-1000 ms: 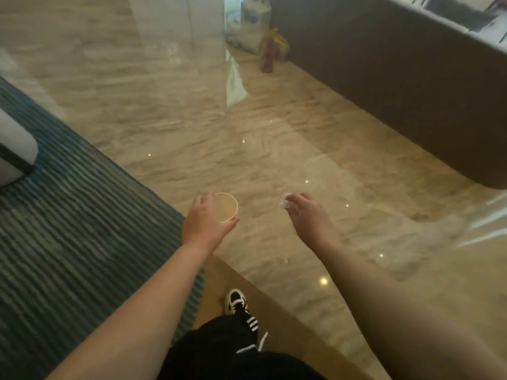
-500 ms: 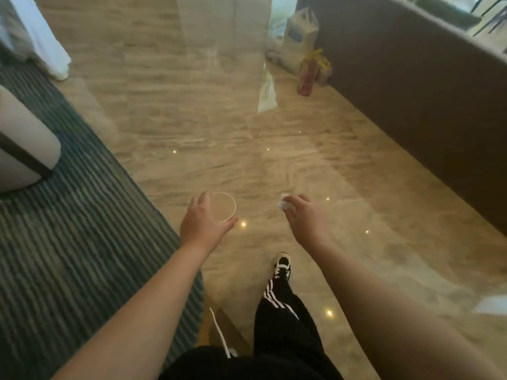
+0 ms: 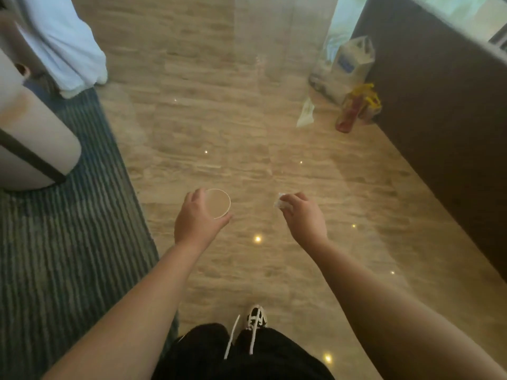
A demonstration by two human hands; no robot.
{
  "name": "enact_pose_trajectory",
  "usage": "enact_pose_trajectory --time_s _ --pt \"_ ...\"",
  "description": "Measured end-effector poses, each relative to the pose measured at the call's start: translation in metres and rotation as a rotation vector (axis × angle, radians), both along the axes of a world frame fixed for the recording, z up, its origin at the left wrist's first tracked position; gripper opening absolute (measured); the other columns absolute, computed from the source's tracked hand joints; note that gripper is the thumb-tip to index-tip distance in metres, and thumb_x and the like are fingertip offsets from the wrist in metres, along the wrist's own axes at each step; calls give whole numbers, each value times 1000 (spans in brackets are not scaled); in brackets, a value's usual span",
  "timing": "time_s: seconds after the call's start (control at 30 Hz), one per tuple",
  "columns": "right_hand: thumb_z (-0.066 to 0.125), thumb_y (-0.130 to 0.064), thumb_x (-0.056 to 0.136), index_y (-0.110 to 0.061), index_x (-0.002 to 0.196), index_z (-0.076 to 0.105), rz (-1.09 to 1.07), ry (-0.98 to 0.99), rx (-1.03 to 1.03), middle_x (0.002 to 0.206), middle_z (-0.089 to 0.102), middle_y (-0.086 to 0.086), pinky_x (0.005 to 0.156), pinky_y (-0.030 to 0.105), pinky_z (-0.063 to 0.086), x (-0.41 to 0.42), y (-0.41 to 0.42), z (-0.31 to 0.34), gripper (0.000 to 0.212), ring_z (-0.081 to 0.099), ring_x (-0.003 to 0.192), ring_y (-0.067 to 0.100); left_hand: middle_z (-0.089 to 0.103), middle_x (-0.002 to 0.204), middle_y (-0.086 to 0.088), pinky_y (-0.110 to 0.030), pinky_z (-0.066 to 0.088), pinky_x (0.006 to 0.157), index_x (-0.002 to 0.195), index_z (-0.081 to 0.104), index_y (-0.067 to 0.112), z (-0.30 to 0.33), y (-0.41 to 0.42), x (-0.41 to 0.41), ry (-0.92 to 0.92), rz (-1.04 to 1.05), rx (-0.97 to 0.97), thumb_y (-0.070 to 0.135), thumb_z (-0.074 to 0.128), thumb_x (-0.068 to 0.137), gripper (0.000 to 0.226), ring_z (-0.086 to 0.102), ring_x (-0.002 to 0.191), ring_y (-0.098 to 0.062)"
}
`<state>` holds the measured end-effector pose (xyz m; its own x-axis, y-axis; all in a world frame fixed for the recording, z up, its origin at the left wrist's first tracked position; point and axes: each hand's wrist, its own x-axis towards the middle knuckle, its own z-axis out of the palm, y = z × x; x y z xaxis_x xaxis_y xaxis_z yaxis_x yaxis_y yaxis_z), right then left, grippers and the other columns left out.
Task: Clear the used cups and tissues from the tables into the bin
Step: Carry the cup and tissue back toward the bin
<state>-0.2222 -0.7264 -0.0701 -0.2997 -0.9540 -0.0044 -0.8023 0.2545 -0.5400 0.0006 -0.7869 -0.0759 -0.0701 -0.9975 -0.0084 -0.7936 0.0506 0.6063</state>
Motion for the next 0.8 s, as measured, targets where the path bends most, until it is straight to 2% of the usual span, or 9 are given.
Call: enact_pose_trajectory --time_s 0.23,0.4,0.57,0.8 --pt "56 -17 92 -19 115 66 112 36 18 112 63 5 76 30 42 -39 -110 -10 25 54 106 27 53 113 -7 -32 39 68 119 50 16 -3 -88 -30 -35 127 19 47 81 60 74 56 95 -28" --pt "56 -17 92 -16 114 66 162 15 12 112 63 7 76 33 45 -50 -195 -23 25 55 105 30 53 117 -6 -31 38 68 121 49 16 -14 -162 -38 -47 188 22 50 80 60 76 56 96 -26" --pt "56 -17 92 -17 115 66 248 32 19 111 62 6 73 29 40 -52 -322 -33 25 55 105 30 54 114 -6 -31 39 69 118 50 16 -30 -270 -40 8 258 7 49 80 59 75 56 94 -27" --pt "57 -20 92 -18 113 66 324 37 -5 111 63 5 77 32 47 -47 -504 -11 23 57 104 27 54 112 -8 -36 44 70 116 51 17 -25 -421 -39 17 321 0 48 82 58 73 56 96 -30"
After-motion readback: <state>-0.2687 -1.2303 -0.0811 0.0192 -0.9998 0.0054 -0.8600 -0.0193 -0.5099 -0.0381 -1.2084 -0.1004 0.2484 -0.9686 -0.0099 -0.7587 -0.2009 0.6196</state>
